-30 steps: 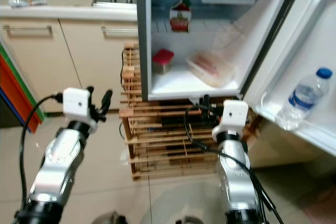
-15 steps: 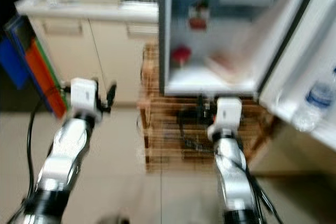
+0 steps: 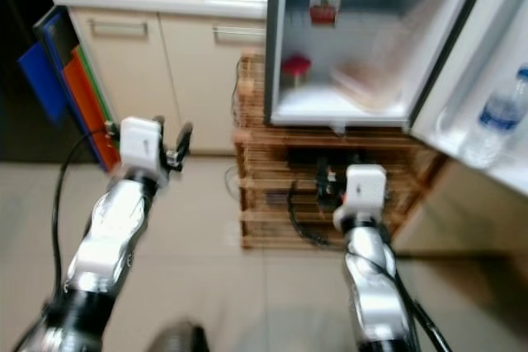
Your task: Restocking fridge
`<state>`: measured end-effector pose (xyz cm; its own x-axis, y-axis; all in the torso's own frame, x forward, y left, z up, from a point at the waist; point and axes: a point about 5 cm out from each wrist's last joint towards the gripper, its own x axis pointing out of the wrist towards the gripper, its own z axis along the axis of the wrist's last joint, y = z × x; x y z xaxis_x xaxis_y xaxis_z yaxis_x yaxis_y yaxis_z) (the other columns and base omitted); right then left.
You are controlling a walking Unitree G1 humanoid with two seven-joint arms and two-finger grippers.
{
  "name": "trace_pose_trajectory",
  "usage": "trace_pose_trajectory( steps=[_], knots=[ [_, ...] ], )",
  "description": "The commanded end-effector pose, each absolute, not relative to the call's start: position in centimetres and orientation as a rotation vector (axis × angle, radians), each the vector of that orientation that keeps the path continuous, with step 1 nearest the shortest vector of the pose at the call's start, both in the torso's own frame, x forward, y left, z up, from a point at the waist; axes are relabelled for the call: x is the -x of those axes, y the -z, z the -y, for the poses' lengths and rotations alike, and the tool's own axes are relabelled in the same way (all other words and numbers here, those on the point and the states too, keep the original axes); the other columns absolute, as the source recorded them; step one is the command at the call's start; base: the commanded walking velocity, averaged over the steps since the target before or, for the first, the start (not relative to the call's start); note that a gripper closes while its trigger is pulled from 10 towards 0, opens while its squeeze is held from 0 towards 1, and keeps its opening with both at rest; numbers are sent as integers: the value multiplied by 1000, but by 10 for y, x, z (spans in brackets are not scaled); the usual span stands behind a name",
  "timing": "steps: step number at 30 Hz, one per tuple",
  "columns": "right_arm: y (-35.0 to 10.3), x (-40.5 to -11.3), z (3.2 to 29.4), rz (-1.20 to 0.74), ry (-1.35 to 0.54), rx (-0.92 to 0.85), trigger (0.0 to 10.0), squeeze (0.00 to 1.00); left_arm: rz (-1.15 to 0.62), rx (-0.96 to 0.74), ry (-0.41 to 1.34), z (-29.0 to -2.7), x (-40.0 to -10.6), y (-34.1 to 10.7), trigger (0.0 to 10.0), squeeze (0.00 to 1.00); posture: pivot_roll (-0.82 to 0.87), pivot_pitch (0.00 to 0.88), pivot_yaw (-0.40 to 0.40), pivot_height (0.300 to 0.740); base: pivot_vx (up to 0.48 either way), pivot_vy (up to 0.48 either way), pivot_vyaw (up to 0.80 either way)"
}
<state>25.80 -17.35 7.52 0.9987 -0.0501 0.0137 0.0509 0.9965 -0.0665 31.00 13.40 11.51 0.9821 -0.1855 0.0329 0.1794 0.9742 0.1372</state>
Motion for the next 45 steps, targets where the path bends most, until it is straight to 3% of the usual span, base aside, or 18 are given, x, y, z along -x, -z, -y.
trace_pose_trajectory(
  steps=[1,18,45],
  knots=[
    [-81,-257,172,39,30,86,10000,0,62,-143,208,-132,-312,-119,10000,0,-94,0,11,725,0,0,0],
    [-75,-255,172,20,17,100,10000,0,95,-171,298,-121,-307,-120,10000,0,-97,0,16,725,0,-413,0],
    [-74,-261,163,20,-28,112,10000,0,80,-195,286,-123,-313,-117,10000,0,-99,0,20,725,39,-437,0]
  ],
)
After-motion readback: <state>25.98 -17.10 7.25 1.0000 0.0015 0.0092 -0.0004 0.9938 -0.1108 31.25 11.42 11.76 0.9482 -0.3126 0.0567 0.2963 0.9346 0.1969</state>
